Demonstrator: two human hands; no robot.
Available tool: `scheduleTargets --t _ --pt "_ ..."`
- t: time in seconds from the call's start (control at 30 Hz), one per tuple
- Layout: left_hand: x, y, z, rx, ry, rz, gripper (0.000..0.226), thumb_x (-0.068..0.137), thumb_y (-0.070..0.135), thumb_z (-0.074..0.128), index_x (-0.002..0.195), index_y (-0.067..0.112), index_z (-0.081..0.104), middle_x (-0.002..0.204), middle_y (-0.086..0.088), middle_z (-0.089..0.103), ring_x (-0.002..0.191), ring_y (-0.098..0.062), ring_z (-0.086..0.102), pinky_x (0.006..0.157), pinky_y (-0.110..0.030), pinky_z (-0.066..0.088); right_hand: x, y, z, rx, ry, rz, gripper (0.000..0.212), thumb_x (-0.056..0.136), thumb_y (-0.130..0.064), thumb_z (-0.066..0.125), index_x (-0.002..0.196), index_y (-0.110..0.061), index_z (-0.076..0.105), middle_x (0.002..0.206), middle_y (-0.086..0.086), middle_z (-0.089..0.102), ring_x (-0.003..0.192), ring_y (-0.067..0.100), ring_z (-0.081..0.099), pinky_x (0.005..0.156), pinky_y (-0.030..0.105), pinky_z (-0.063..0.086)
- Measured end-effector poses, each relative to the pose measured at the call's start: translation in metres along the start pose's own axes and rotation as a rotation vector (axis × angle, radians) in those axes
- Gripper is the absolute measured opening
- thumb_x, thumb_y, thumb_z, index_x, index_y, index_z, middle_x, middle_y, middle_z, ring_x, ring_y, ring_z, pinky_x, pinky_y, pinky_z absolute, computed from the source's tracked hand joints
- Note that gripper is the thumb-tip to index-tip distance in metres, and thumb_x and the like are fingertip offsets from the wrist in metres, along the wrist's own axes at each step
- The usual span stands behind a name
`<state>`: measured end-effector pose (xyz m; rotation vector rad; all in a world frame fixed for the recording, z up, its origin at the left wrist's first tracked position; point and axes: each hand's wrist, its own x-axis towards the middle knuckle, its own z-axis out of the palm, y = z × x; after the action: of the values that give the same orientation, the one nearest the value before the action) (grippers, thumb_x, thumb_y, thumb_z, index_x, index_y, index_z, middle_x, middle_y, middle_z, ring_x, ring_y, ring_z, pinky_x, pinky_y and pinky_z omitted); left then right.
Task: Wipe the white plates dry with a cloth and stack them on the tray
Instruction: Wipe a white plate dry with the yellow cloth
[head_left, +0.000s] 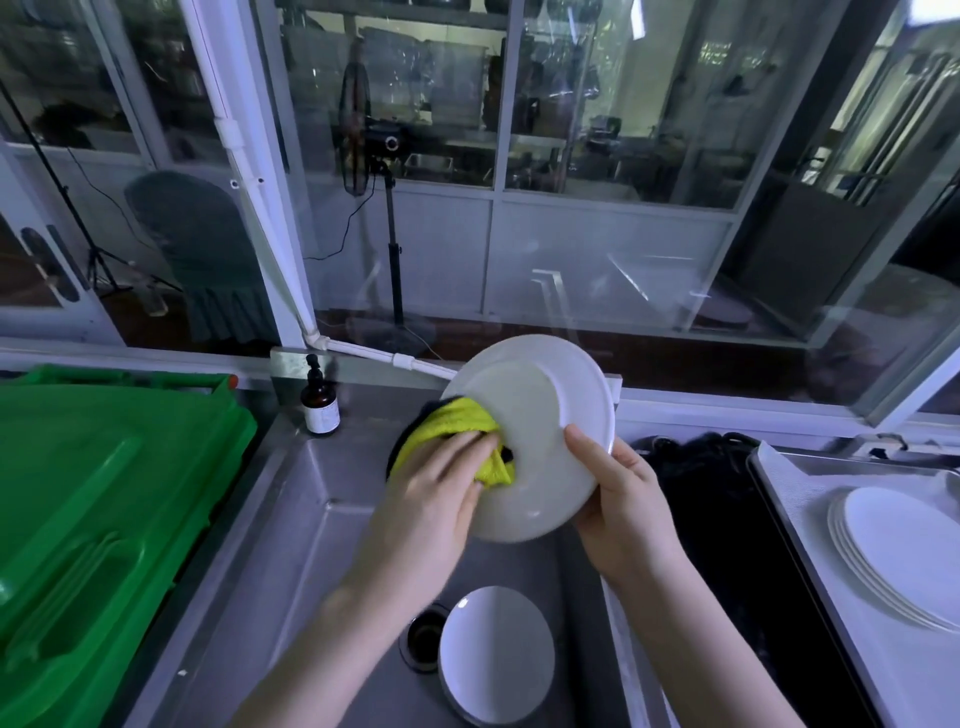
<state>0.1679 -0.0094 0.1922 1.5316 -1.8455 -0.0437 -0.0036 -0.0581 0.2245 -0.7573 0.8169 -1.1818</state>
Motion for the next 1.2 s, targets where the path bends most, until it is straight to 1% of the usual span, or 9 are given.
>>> scheduleTargets --t 0.13,0.4,0.5,0.7,0.9,1.0,1.03,1.1,1.2 --pt "-0.008 0.021 0.007 -0.045 -0.042 0.051 0.045 0.094 0.015 0.052 0.139 0.019 0.054 0.141 0.006 0.053 0.126 -0.018 0.048 0.109 -0.031 0.038 -0.004 0.011 0.002 -0.026 -0.007 0.04 0.034 0.079 -0.021 0.069 0.106 -0.001 0.073 0.107 0.023 0.073 0.093 0.031 0.071 0.079 0.038 0.059" --pt "0.014 -0.016 -0.008 -0.023 0.037 -0.112 0.043 0.092 0.0 0.059 0.134 0.008 0.058 0.139 -0.007 0.056 0.125 -0.032 0.051 0.109 -0.041 0.038 -0.01 0.007 0.002 -0.012 -0.036 0.041 0.022 0.075 -0.02 0.07 0.092 -0.009 0.08 0.101 0.018 0.076 0.086 0.026 0.073 0.073 0.034 0.06" --pt "-0.004 -0.012 -0.006 -0.012 0.048 -0.061 0.044 0.091 -0.002 0.057 0.133 0.009 0.059 0.137 -0.004 0.057 0.121 -0.03 0.052 0.106 -0.041 0.041 -0.006 0.003 0.004 0.006 -0.024 0.008 0.026 0.076 -0.02 0.07 0.098 -0.006 0.076 0.102 0.018 0.076 0.086 0.025 0.074 0.071 0.033 0.061" --pt "-0.001 0.001 0.005 0.001 0.021 0.075 0.042 0.094 0.018 0.046 0.134 0.018 0.058 0.135 0.004 0.057 0.115 -0.026 0.053 0.103 -0.038 0.041 -0.013 0.034 0.006 -0.033 -0.063 0.1 0.026 0.08 -0.023 0.07 0.1 -0.008 0.079 0.104 0.021 0.074 0.09 0.03 0.073 0.071 0.037 0.061" --pt "0.006 -0.046 0.011 -0.071 0.049 -0.199 0.041 0.097 0.007 0.053 0.138 0.013 0.054 0.139 -0.005 0.055 0.124 -0.031 0.051 0.105 -0.039 0.04 -0.017 0.045 0.002 -0.214 -0.079 0.073 0.018 0.077 -0.026 0.075 0.089 -0.013 0.078 0.089 0.014 0.075 0.076 0.023 0.071 0.055 0.033 0.055" --pt "0.002 -0.071 0.011 -0.33 0.09 -0.575 0.041 0.101 0.014 0.046 0.139 0.026 0.048 0.118 0.002 0.063 0.096 -0.019 0.062 0.08 -0.026 0.041 -0.016 0.039 -0.007 -0.283 -0.126 -0.043 0.02 0.083 -0.025 0.071 0.095 -0.01 0.076 0.092 0.015 0.075 0.083 0.023 0.072 0.063 0.032 0.057" --pt "0.003 -0.076 0.01 -0.429 0.089 -0.717 0.041 0.101 0.014 0.044 0.138 0.03 0.049 0.107 0.005 0.064 0.085 -0.013 0.061 0.075 -0.027 0.041 -0.017 0.036 -0.01 -0.382 -0.152 -0.115 0.017 0.086 -0.025 0.07 0.095 -0.012 0.076 0.09 0.014 0.074 0.082 0.019 0.071 0.065 0.03 0.056" --pt "0.004 -0.083 0.012 -0.704 0.082 -0.904 0.038 0.1 0.01 0.042 0.13 0.027 0.057 0.1 0.002 0.067 0.084 -0.014 0.064 0.077 -0.028 0.05 -0.019 0.033 -0.016 -0.704 -0.184 -0.268 0.006 0.089 -0.024 0.069 0.087 -0.026 0.075 0.074 0.003 0.068 0.07 0.006 0.061 0.062 0.019 0.047" --pt "0.008 -0.078 0.011 -1.124 -0.037 -1.115 0.02 0.095 0.019 0.054 0.101 0.017 0.073 0.086 -0.006 0.074 0.074 -0.018 0.07 0.061 -0.023 0.055 -0.022 0.037 -0.024 -1.18 -0.233 -0.481 0.038 0.09 -0.008 0.069 0.096 -0.045 0.073 0.065 -0.032 0.057 0.059 -0.01 0.052 0.058 0.004 0.038"
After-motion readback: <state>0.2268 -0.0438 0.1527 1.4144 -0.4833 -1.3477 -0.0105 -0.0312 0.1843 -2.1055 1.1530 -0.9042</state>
